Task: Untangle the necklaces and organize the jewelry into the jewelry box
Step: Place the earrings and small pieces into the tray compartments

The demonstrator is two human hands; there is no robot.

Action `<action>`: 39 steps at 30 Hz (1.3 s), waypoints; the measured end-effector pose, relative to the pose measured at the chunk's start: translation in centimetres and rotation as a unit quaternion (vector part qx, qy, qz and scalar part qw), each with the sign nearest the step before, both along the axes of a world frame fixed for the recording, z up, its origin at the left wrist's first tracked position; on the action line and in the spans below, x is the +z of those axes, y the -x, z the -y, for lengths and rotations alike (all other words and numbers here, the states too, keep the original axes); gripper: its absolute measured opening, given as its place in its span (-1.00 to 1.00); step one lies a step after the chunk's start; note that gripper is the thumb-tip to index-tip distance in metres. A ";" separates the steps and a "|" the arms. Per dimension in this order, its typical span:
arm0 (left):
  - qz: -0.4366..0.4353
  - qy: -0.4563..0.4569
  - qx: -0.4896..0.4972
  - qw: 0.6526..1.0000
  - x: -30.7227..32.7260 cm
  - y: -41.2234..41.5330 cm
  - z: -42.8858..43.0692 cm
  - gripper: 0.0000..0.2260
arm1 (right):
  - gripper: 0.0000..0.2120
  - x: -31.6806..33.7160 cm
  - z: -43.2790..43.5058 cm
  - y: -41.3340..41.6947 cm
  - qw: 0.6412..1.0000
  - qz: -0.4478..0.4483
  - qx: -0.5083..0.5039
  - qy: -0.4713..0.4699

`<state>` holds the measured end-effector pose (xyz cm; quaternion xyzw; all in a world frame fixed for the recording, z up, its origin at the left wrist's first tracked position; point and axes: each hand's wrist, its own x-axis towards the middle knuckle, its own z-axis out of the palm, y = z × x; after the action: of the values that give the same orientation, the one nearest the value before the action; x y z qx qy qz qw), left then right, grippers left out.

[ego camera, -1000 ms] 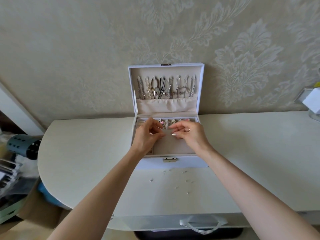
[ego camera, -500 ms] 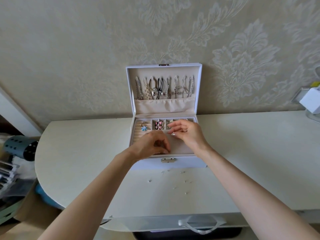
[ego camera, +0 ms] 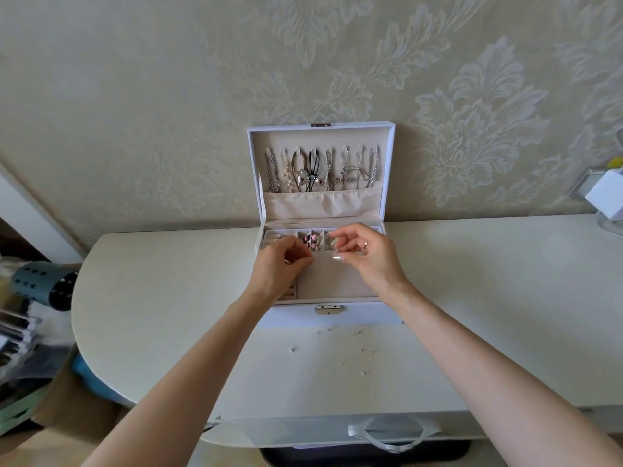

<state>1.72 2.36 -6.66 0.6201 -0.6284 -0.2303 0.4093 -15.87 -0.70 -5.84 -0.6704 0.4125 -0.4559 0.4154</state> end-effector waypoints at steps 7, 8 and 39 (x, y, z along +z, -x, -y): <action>0.052 -0.001 0.009 0.999 0.1 0.0 0.4 -0.92 | -0.57 -0.3 0.1 -0.1 1.000 -0.004 -0.003 0.030; 0.053 -0.003 0.017 0.998 0.1 0.0 0.6 -0.91 | -0.58 -0.3 0.1 -0.1 0.999 -0.004 -0.003 0.034; 0.003 0.005 0.090 0.996 0.1 -0.7 1.3 -0.90 | -0.93 -1.2 2.7 -3.6 0.964 -0.256 -0.056 0.045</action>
<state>2.41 1.02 -6.56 0.6724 -0.5725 -0.1876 0.4301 -12.27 -3.38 -7.05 -0.7588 0.5209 -0.3093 0.2392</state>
